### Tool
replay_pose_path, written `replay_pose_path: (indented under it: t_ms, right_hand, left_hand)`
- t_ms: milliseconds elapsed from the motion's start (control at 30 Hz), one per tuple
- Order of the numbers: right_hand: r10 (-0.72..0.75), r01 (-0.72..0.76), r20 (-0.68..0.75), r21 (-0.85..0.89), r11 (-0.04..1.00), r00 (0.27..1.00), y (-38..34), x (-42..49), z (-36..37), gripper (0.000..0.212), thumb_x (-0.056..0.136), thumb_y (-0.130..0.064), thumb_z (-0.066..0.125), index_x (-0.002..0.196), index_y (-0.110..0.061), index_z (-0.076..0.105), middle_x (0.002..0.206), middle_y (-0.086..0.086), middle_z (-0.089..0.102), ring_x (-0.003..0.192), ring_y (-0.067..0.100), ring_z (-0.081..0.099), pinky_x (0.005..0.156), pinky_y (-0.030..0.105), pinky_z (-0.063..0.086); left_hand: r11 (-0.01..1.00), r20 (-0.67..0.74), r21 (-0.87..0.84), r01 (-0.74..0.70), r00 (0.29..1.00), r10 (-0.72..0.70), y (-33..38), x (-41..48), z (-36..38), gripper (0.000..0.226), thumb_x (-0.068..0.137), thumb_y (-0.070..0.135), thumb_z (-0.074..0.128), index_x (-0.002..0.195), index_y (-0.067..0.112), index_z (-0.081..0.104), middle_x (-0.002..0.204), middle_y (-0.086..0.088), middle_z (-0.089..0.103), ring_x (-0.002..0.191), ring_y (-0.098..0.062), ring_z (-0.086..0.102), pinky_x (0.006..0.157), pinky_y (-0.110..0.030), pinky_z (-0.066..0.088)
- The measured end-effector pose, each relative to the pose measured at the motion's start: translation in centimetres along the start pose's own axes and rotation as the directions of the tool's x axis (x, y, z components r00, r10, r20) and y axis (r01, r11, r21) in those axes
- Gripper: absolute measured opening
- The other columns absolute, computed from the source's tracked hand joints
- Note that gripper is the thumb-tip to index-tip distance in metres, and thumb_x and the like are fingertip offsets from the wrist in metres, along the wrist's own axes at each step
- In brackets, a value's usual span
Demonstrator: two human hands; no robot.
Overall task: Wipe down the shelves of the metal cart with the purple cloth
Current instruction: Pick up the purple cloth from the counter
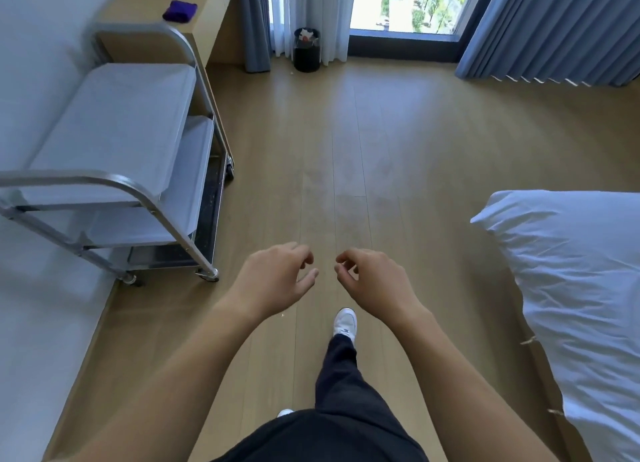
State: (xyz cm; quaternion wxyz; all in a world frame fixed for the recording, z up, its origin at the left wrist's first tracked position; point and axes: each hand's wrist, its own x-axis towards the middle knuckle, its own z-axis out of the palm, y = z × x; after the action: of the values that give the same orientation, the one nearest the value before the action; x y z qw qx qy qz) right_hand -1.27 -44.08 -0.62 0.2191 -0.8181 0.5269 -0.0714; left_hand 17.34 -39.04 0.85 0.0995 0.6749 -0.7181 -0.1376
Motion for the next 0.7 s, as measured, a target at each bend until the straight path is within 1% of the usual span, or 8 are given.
replay_pose_path:
  t_ms: [133,233,400,467,567,700]
  right_hand:
    - [-0.023,0.024,-0.026,0.006,1.000,0.999,3.0,9.7,-2.0,0.028,0.094,-0.041,0.049,0.114,-0.026,0.062,0.106,-0.010,0.067,0.099,0.011,0.061,0.077,0.030,0.050]
    - [-0.036,0.036,-0.025,-0.014,0.999,0.999,4.8,16.4,-4.5,0.032,0.095,-0.040,0.048,0.119,-0.023,0.060,0.114,-0.006,0.065,0.104,0.016,0.061,0.082,0.033,0.051]
    - [-0.036,0.037,0.038,-0.017,0.999,0.999,6.5,25.9,-8.5,0.031,0.095,-0.041,0.048,0.118,-0.024,0.060,0.109,-0.004,0.068,0.100,0.018,0.062,0.082,0.037,0.053]
    - [-0.030,0.030,0.067,-0.008,1.000,0.997,7.0,28.9,-9.5,0.031,0.094,-0.043,0.048,0.116,-0.025,0.061,0.109,-0.004,0.067,0.100,0.018,0.062,0.082,0.039,0.053]
    - [-0.019,0.019,0.084,0.002,1.000,0.996,7.6,32.9,-10.2,0.031,0.094,-0.042,0.048,0.116,-0.025,0.061,0.109,-0.005,0.067,0.099,0.017,0.062,0.081,0.037,0.053]
    - [-0.008,0.008,0.119,0.000,1.000,0.993,8.3,38.6,-10.0,0.030,0.094,-0.042,0.048,0.115,-0.026,0.061,0.107,-0.007,0.067,0.096,0.015,0.062,0.077,0.034,0.051]
  left_hand:
    - [0.998,-0.027,0.051,0.033,0.999,-0.032,-1.2,10.0,-1.0,0.027,0.093,0.045,0.051,0.108,0.024,0.060,0.101,0.011,0.063,0.092,-0.012,0.062,0.075,-0.032,0.051]
    - [0.996,-0.026,0.049,0.070,0.997,-0.068,-1.3,16.5,-2.3,0.028,0.093,0.045,0.051,0.109,0.024,0.060,0.101,0.011,0.064,0.091,-0.012,0.061,0.076,-0.033,0.052]
    - [0.989,-0.026,0.027,0.147,0.989,-0.147,-1.8,24.3,-4.5,0.028,0.093,0.046,0.051,0.109,0.025,0.060,0.100,0.012,0.063,0.089,-0.010,0.059,0.074,-0.032,0.051]
    - [0.984,0.000,-0.002,0.178,0.984,-0.178,-2.4,26.8,-5.0,0.027,0.093,0.047,0.052,0.108,0.026,0.061,0.100,0.013,0.063,0.087,-0.010,0.058,0.076,-0.033,0.051]
    - [0.980,0.036,-0.018,0.200,0.979,-0.200,-3.8,30.7,-5.1,0.027,0.092,0.047,0.052,0.107,0.027,0.060,0.100,0.013,0.063,0.087,-0.009,0.059,0.078,-0.035,0.053]
    - [0.979,0.047,-0.029,0.203,0.978,-0.202,-6.8,36.5,-5.1,0.026,0.091,0.049,0.052,0.105,0.028,0.060,0.098,0.014,0.062,0.085,-0.008,0.059,0.078,-0.036,0.053]
